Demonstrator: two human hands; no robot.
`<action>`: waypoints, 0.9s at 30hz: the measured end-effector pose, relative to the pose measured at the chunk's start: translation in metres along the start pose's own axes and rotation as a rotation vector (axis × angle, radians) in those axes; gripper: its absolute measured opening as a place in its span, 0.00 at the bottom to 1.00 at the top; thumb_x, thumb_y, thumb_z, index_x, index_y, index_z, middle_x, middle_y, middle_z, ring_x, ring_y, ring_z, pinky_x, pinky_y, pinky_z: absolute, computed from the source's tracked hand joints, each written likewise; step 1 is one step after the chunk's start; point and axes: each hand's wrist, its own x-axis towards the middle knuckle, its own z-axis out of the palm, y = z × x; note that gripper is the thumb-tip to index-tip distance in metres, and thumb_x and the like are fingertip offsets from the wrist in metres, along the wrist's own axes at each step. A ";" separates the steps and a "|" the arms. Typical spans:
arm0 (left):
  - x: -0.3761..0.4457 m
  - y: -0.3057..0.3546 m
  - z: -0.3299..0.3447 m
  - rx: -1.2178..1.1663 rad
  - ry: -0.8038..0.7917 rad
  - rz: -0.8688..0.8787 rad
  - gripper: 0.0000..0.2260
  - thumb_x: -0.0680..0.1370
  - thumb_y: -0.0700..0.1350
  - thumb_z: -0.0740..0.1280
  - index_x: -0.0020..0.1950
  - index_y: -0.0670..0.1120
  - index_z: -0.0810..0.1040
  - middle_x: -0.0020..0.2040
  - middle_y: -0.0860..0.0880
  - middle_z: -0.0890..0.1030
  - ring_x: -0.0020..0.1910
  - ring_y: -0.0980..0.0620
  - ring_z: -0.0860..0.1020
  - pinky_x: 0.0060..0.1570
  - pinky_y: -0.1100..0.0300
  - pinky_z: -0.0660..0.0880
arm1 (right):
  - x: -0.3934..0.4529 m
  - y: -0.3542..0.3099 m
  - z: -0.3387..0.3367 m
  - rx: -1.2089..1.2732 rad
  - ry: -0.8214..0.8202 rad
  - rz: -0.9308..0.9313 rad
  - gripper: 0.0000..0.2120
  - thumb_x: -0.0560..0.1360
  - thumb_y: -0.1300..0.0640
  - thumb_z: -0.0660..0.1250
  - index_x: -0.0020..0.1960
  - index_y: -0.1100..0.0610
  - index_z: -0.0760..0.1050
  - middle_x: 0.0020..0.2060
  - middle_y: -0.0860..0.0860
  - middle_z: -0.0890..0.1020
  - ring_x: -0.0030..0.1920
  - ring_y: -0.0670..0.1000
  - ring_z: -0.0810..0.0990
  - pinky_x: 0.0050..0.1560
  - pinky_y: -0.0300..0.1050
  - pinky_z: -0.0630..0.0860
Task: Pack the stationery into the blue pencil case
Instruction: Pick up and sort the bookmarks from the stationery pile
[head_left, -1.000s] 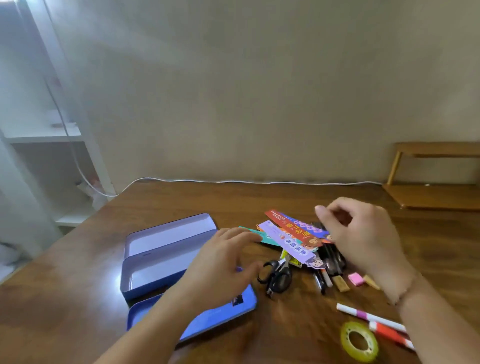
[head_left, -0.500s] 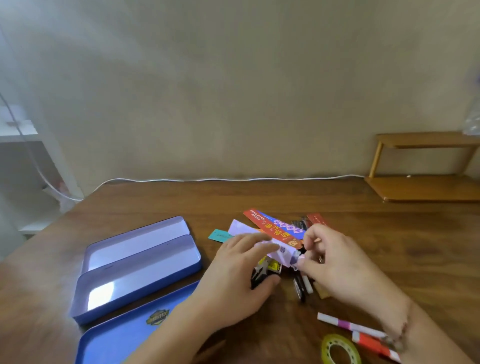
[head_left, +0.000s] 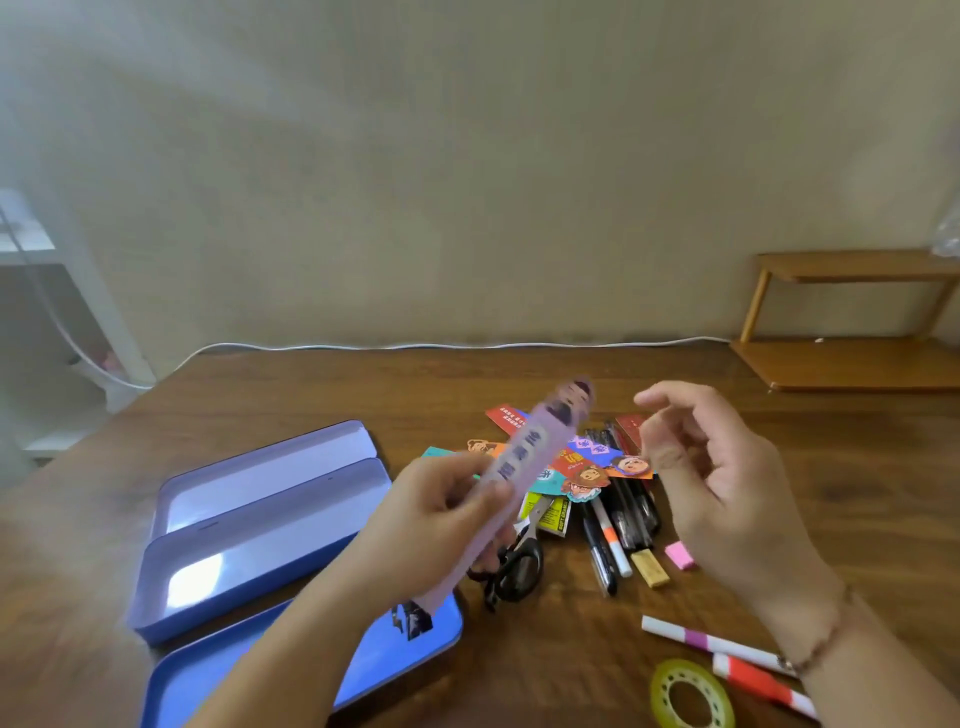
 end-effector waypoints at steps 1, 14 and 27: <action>0.000 0.001 -0.001 -0.149 0.048 -0.047 0.09 0.83 0.43 0.63 0.47 0.50 0.81 0.34 0.44 0.81 0.28 0.50 0.79 0.29 0.61 0.76 | -0.001 0.005 0.002 -0.090 -0.012 0.033 0.06 0.78 0.51 0.65 0.55 0.44 0.75 0.36 0.42 0.80 0.37 0.46 0.78 0.32 0.40 0.73; 0.004 -0.005 -0.005 -0.716 0.022 -0.331 0.14 0.81 0.36 0.61 0.64 0.47 0.77 0.41 0.42 0.80 0.31 0.47 0.78 0.28 0.56 0.78 | -0.004 0.018 0.016 -0.635 -0.186 0.100 0.06 0.73 0.50 0.71 0.49 0.42 0.85 0.36 0.43 0.86 0.30 0.44 0.75 0.27 0.33 0.62; 0.006 -0.010 -0.003 -0.770 -0.088 -0.503 0.25 0.69 0.61 0.68 0.53 0.43 0.85 0.39 0.42 0.81 0.30 0.47 0.81 0.27 0.57 0.79 | 0.018 0.027 -0.037 0.609 0.496 0.364 0.12 0.78 0.62 0.63 0.48 0.47 0.81 0.37 0.47 0.82 0.31 0.47 0.80 0.29 0.38 0.77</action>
